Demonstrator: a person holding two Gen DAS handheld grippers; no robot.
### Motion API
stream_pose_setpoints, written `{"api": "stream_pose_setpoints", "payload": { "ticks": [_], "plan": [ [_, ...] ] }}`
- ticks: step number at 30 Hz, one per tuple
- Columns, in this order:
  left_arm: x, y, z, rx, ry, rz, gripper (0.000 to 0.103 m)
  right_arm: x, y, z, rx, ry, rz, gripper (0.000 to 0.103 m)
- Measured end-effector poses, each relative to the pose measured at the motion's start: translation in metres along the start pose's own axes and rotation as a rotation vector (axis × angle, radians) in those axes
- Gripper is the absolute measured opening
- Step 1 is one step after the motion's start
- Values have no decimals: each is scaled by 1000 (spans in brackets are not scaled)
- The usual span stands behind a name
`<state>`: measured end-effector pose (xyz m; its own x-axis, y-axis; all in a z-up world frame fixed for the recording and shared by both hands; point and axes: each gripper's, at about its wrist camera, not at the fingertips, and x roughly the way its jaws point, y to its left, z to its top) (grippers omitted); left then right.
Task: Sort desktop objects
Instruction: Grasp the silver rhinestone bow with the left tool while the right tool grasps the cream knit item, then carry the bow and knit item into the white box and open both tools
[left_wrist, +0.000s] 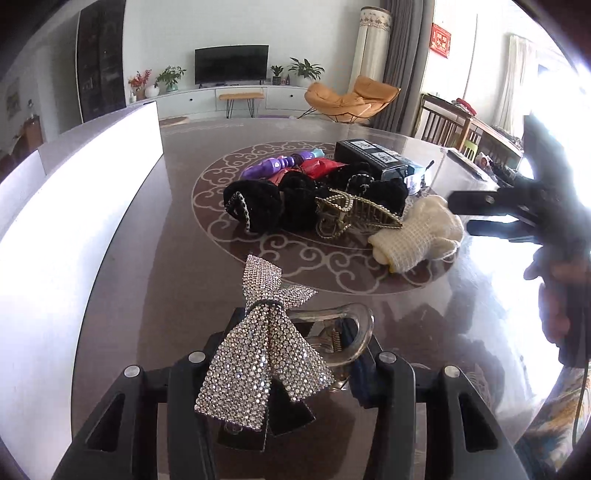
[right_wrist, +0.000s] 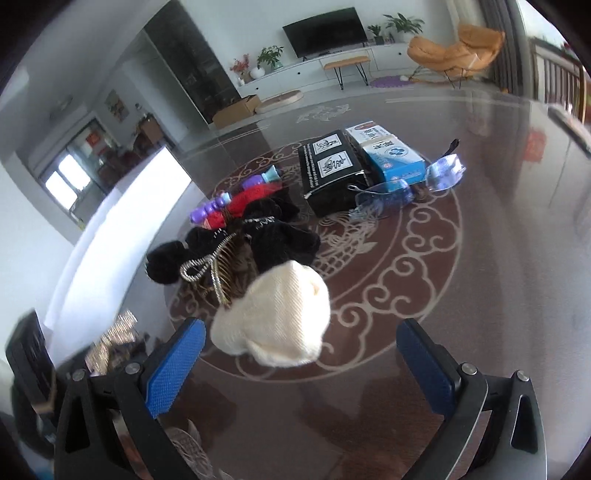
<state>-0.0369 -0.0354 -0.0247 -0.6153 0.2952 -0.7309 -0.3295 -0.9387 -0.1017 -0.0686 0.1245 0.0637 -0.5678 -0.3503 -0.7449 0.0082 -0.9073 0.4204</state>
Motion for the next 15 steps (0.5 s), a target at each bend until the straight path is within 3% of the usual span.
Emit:
{"api": "stream_pose_setpoints", "payload": {
  "ticks": [2,3,4,9,12,15],
  "plan": [
    [-14,-2,-1,-13,-15,-29,48,28,5,4,46,113,14,83],
    [-25,-1,-2,-13,-29,-37,48,31,12,3,7,94,-40,59],
    [-37,1,-2,-10,-44,-40,48,33,18,3,-30,92,-46,44],
    [-109,33,6,-30,-125,-50,48,-2,18,-2,-34,55,-45,35],
    [-149,67,14,-60,-176,-20,48,-35,38,1,-45,16,25,35],
    [-176,110,23,-100,-204,54,48,-59,87,14,-109,-26,130,35]
  ]
}}
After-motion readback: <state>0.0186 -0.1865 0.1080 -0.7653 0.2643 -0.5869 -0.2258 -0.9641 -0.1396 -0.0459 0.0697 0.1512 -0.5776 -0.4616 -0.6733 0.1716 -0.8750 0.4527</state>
